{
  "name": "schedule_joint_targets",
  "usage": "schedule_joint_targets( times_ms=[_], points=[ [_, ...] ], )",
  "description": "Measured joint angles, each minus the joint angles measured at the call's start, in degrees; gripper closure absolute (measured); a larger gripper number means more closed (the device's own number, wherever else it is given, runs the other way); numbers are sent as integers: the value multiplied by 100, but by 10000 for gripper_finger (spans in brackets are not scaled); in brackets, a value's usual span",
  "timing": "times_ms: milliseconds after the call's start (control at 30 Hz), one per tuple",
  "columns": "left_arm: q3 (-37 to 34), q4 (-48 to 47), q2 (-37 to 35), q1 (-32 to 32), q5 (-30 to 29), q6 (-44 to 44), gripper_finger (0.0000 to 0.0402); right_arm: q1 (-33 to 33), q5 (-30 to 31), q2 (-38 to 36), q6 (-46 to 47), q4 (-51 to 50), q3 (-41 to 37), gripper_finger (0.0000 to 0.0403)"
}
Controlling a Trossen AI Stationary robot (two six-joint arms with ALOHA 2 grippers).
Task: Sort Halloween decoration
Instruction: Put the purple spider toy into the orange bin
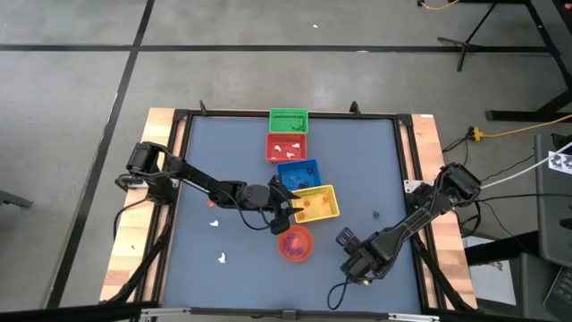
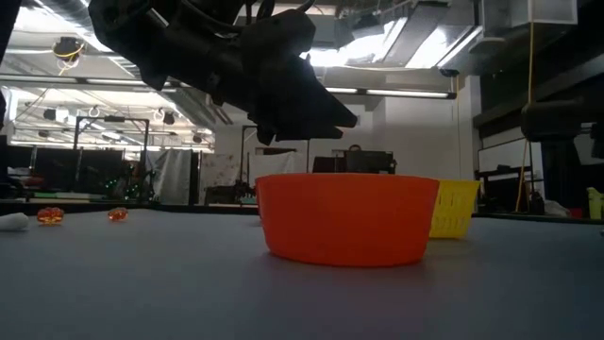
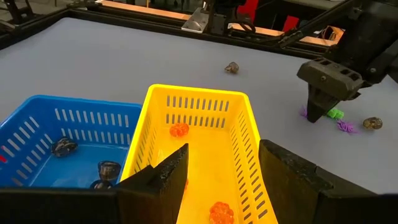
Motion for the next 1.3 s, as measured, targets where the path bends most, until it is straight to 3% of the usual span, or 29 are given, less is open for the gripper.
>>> schedule_joint_targets(
  times_ms=[633, 1033, 1300],
  points=[
    [0, -3, 0, 0, 0, -2, 222, 0, -8, -20, 4, 149, -206, 240],
    [0, -3, 0, 0, -1, -2, 222, 7, -61, -11, 2, 120, -215, 331],
    [0, -3, 0, 0, -1, -2, 222, 4, -45, -9, 0, 110, -217, 354]
  ],
)
